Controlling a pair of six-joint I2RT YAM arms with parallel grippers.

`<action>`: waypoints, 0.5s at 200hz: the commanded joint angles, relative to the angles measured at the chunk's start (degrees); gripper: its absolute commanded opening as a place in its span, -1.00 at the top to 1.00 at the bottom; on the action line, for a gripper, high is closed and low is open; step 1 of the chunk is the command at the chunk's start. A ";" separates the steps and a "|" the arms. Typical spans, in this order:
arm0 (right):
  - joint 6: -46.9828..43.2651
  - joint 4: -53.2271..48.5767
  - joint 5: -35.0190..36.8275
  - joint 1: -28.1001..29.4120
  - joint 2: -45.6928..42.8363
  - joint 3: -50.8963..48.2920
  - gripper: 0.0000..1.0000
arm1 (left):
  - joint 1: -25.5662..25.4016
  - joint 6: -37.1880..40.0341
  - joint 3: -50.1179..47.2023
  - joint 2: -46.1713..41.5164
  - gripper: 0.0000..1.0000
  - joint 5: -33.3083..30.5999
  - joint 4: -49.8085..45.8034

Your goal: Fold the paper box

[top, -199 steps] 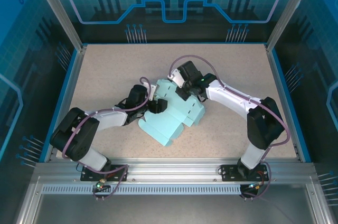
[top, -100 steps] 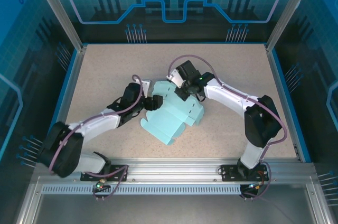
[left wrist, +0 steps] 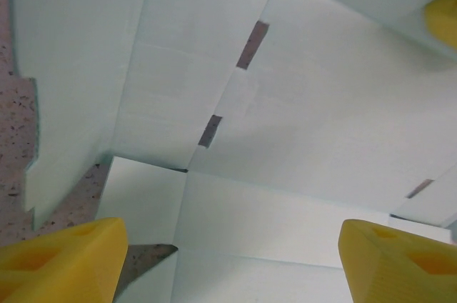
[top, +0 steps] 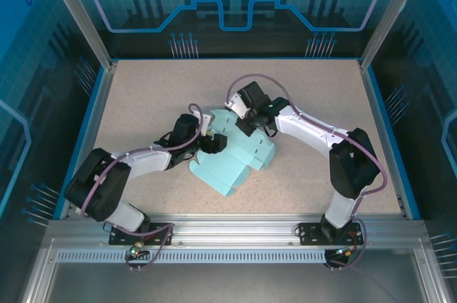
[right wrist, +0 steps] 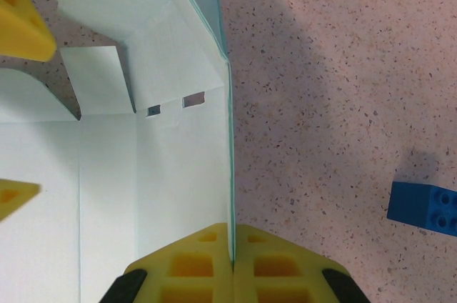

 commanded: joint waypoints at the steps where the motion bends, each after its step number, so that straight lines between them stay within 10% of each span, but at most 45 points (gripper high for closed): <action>1: -0.03 -1.11 -1.22 -0.51 -0.21 1.33 1.00 | 0.99 3.17 3.05 2.34 -0.59 -1.07 3.16; 100: 0.10 -1.11 -1.62 -0.50 -0.49 1.24 1.00 | 2.07 4.98 5.64 8.40 -0.62 -0.03 2.97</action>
